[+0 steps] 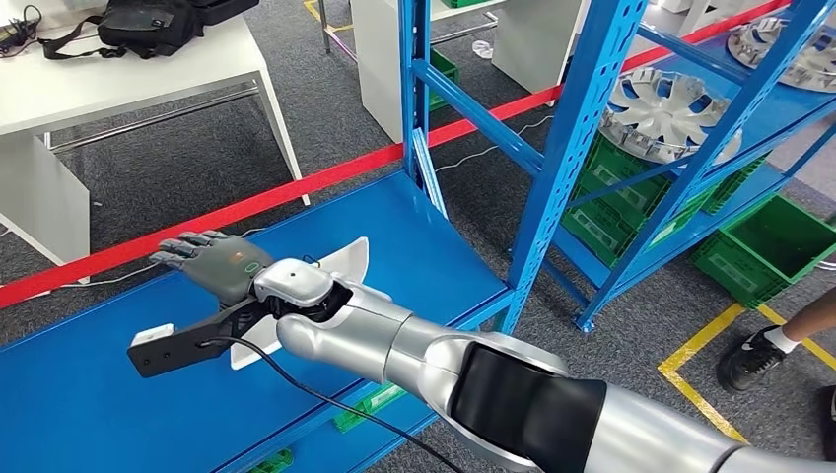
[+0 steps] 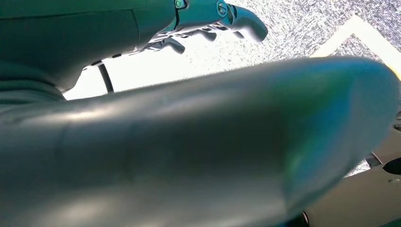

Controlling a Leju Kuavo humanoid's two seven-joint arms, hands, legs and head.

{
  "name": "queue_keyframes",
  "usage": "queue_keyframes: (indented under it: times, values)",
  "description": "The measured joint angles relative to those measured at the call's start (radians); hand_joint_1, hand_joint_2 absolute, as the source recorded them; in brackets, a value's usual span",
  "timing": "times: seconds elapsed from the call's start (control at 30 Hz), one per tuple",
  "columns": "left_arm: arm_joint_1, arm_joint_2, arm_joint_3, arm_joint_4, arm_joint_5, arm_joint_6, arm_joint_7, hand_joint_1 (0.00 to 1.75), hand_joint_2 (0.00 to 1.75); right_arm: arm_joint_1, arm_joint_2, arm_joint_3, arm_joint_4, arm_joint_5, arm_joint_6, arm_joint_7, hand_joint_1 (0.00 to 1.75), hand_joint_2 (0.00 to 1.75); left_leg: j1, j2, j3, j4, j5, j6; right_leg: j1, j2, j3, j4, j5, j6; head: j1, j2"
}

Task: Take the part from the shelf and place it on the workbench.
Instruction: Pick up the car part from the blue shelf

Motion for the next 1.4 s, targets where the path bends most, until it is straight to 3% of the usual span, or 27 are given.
queue_keyframes:
  times: [0.27,0.5,0.8,1.4]
  values:
    - [0.0,0.0,0.0,0.0,0.002,0.0,0.002,0.0,0.0,0.018,-0.031,0.082,-0.079,-0.028,0.018,0.027,0.0,1.75,-0.001,0.0,0.0,0.002,0.0,0.0,-0.002,0.0,0.001,0.0,0.001,0.002,0.0,0.0]
    - [0.001,0.0,0.0,0.0,0.008,0.0,0.011,0.0,0.0,0.015,-0.058,0.183,-0.111,-0.05,0.088,0.136,0.0,1.75,-0.001,0.0,0.0,0.003,0.0,0.0,-0.003,0.0,0.002,0.0,0.001,0.002,0.0,0.0]
    - [0.003,0.0,0.0,0.0,0.017,0.0,0.018,0.0,0.0,-0.001,-0.095,0.278,-0.106,-0.06,0.139,0.193,0.0,1.75,-0.002,0.0,0.0,0.003,0.0,0.001,-0.002,0.0,0.002,0.0,0.002,0.003,0.0,0.0]
    - [0.007,0.0,0.0,0.0,0.008,0.0,0.025,0.0,0.0,-0.009,-0.152,0.355,-0.095,-0.054,0.155,0.275,0.0,1.75,-0.002,0.0,0.0,0.004,0.0,0.001,-0.002,-0.001,0.002,0.0,0.002,0.003,0.0,0.0]
